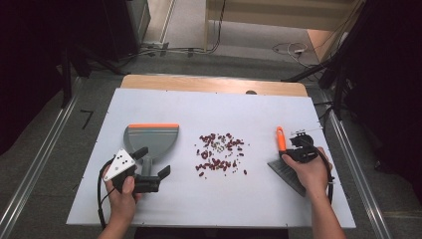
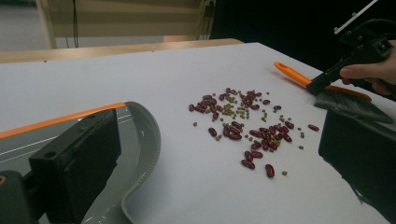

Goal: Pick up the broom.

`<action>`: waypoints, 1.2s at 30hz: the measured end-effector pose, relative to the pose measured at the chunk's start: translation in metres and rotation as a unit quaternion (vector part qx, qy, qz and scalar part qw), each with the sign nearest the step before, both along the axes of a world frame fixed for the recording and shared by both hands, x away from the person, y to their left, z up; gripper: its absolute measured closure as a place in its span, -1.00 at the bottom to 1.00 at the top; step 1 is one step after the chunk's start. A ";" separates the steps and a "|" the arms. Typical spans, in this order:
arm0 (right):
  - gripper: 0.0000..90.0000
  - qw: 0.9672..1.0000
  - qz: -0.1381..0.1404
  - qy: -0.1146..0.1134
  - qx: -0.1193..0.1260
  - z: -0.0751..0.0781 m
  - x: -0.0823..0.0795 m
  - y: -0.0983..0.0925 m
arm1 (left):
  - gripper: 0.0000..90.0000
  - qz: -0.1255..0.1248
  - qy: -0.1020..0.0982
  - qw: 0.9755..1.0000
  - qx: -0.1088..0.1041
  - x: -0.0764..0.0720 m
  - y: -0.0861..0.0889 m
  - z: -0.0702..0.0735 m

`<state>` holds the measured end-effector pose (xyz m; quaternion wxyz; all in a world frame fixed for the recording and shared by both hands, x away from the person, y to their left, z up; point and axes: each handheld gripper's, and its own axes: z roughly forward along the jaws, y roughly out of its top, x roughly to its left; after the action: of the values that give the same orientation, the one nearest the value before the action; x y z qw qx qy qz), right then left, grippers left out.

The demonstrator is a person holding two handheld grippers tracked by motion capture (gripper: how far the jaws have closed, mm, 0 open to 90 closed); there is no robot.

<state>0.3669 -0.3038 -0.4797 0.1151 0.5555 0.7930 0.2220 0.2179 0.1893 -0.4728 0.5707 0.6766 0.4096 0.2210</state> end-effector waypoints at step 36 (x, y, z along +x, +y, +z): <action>0.53 0.918 0.010 -0.346 0.194 0.065 -0.065 0.013 | -1.00 -0.021 -0.034 0.999 0.007 0.000 -0.025 0.014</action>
<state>0.3016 -0.2906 -0.4152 0.2705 0.4471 0.6507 0.5509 0.2175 0.1642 -0.4593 0.5841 0.6813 0.3740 0.2342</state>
